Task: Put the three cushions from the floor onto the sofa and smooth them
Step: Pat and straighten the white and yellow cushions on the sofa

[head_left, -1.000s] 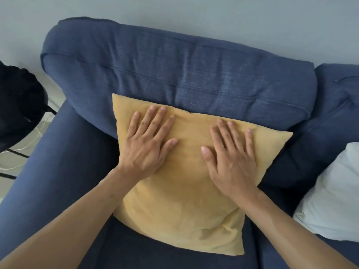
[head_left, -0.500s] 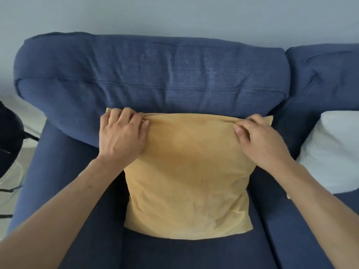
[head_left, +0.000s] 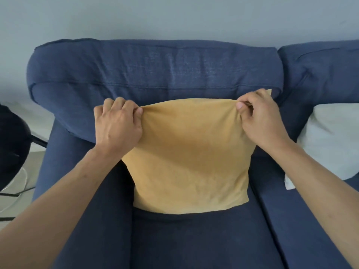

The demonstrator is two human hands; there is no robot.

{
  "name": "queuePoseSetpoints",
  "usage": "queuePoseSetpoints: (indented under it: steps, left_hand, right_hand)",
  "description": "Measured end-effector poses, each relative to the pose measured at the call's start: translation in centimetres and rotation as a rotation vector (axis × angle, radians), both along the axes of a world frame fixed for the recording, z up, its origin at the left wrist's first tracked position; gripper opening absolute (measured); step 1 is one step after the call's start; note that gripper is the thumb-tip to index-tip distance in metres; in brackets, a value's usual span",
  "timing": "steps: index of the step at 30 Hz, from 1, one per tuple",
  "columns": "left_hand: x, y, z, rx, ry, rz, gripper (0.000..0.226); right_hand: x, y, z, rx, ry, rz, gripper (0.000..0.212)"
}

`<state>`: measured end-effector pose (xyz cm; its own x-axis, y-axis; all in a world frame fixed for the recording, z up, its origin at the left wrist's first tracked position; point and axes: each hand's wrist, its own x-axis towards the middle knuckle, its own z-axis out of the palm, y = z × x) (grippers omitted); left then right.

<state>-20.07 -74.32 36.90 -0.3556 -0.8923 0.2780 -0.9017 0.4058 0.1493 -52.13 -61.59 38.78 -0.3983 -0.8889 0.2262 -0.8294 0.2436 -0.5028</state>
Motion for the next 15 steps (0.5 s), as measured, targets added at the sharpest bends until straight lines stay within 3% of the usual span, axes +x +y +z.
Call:
queuePoseSetpoints:
  steps: [2,4,6,8,11,15]
  left_hand:
    - [-0.2,0.3,0.0,0.01,0.025,0.014,0.033]
    - [-0.4,1.5,0.4,-0.071,0.128,-0.013,0.034]
    - [-1.6,3.5,0.6,-0.17,0.254,-0.164,0.038]
    - [-3.9,5.8,-0.1,-0.159,0.3,-0.348,0.043]
    - [-6.6,7.1,-2.3,-0.091,0.194,-0.481,0.053]
    - [-5.4,4.3,-4.4,-0.097,-0.043,-0.388,0.067]
  right_hand:
    - [0.7,0.3,-0.1,-0.058,0.034,-0.028,0.019]
    - [2.3,1.3,-0.1,-0.199,0.195,-0.051,0.026]
    - [4.9,2.2,-0.5,-0.3,0.278,0.059,0.033]
    - [7.6,2.2,-1.9,-0.225,0.286,0.246,0.042]
    - [8.9,1.5,-4.6,-0.027,0.396,0.362,0.055]
    - [6.5,0.7,-5.5,0.014,0.501,0.263,0.059]
